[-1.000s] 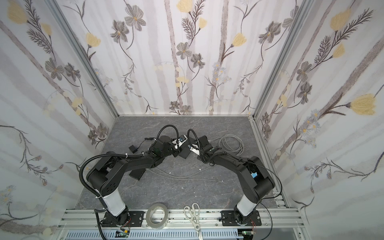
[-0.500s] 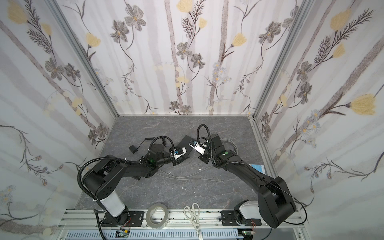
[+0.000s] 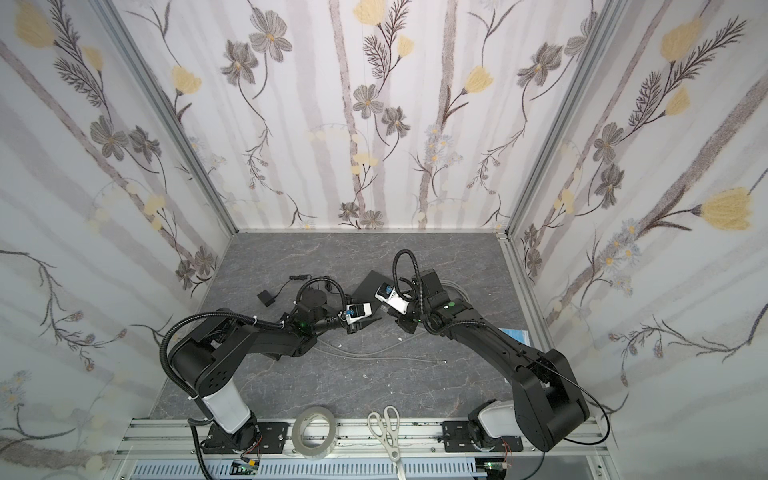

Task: Insert the plug into the switch port
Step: 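Lift the grey ethernet plug with the right gripper toward the switch, then carry the plug to the switch edge with right gripper while left gripper moves over switch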

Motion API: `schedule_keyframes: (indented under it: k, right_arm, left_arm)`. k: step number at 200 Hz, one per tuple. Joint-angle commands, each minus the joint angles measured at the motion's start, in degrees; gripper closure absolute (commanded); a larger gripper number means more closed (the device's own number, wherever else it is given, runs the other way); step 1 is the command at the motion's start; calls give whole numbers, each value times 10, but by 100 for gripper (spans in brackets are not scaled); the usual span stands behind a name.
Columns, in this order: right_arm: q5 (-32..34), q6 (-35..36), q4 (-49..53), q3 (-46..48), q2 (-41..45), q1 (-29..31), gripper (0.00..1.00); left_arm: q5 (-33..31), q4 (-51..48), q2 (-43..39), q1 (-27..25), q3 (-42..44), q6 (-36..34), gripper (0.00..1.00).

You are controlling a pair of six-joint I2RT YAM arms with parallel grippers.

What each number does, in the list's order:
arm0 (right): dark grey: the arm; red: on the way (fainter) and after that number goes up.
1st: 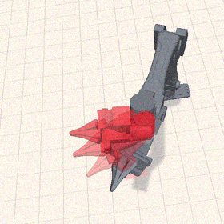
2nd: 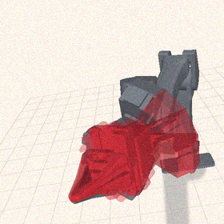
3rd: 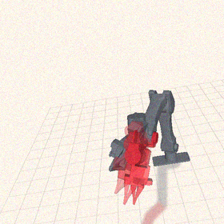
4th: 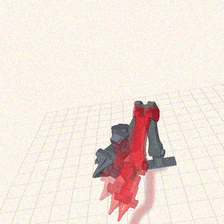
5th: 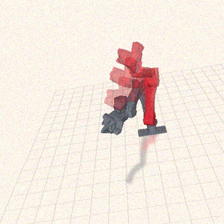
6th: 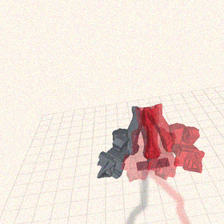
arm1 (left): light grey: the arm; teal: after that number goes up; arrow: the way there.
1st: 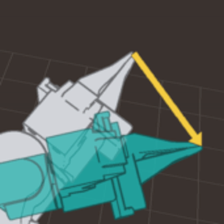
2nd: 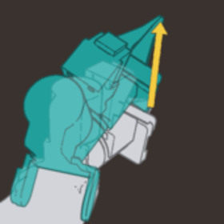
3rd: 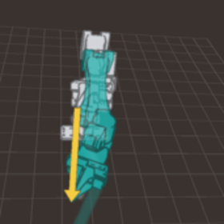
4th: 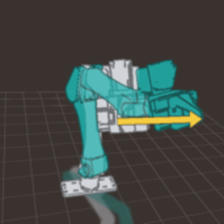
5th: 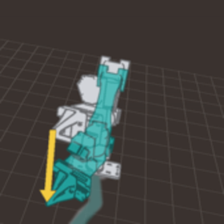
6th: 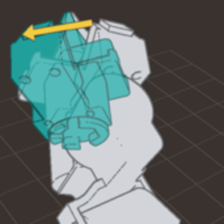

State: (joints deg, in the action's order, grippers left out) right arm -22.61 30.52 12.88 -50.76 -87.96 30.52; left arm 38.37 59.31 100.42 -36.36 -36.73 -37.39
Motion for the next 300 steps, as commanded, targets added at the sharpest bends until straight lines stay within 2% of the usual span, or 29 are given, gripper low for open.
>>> schedule_keyframes:
  k: [1,37,107,174,193,208,226,300]
  right_arm:
    - [-21,4,-3,-7,-6,0,100]
    - [-23,2,-5,-9,-11,2,100]
    - [-5,16,-5,-7,-12,17,100]
    - [5,12,-15,-3,-6,18,100]
    - [4,9,-19,-2,-4,18,98]
    - [5,8,-20,-3,-4,17,92]
    - [9,10,-19,-3,-4,18,82]
    - [32,19,-13,5,-18,17,83]
  left_arm:
    - [9,14,1,0,-4,-7,51]
    - [11,-5,-1,-1,-11,-6,53]
    - [38,-60,-2,0,-31,-10,77]
    - [48,-90,-5,0,-42,-16,91]
    - [50,-105,-7,0,-46,-21,94]
    - [53,-119,-9,0,-49,-27,98]
    - [53,-126,-9,0,-51,-28,99]
    - [52,-126,-11,0,-51,-29,100]
